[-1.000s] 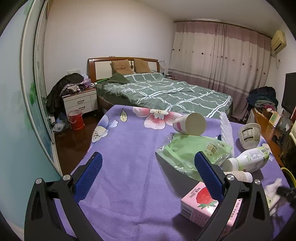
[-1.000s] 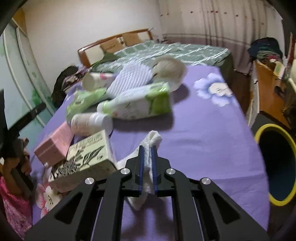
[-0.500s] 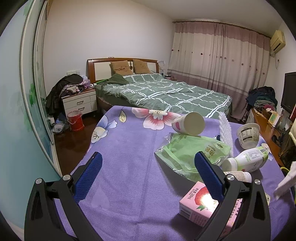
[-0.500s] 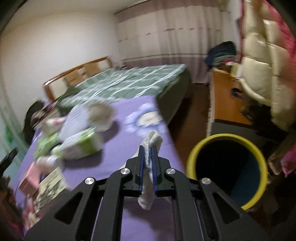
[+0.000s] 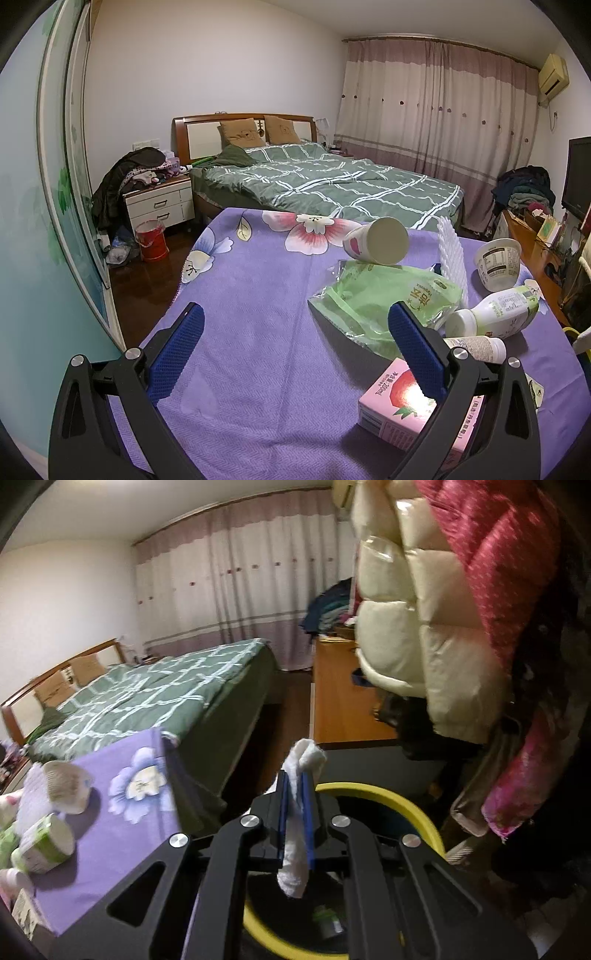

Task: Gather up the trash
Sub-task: 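Carry the tissue over the bin and open the right gripper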

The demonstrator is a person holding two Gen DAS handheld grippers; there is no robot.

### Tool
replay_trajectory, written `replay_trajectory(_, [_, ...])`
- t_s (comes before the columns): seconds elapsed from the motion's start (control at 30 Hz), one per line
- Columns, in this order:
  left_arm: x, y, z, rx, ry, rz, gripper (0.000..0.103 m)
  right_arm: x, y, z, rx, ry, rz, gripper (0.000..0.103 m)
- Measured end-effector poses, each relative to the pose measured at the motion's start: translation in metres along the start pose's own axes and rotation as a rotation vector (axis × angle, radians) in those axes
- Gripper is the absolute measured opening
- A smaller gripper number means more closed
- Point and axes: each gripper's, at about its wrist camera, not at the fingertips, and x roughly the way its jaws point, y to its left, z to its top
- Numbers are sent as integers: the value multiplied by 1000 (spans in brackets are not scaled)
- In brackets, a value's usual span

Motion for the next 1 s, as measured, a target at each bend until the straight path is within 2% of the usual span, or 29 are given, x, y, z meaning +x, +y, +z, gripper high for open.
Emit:
replay_trajectory(0.1, [0, 0, 0, 1, 0, 0, 98, 7, -6, -1, 6, 7, -28, 8])
replay_trajectory(0.2, [0, 0, 0, 2, 0, 1, 98, 10, -5, -4, 10, 8, -40, 16])
replay_trajectory(0.27, [0, 0, -1, 2, 1, 0, 98, 8, -2, -7, 15, 3, -35, 46])
replay_trajectory(0.3, [0, 0, -1, 2, 1, -1, 98, 5, 1, -8, 15, -4, -29, 48])
replay_trajectory(0.47, [1, -2, -1, 9, -1, -6, 98, 2, 11, -16, -3, 5, -6, 49])
replay_trajectory(0.63, [-1, -5, -2, 23, -5, -19, 98, -7, 12, -19, 13, -23, 1, 52])
replay_trajectory(0.8, [-4, -14, -3, 53, 1, -70, 98, -14, 20, -20, -12, -62, -24, 53])
replay_trajectory(1.0, [-17, -29, -10, 70, 76, -249, 98, -18, 33, -21, -66, -92, -50, 60])
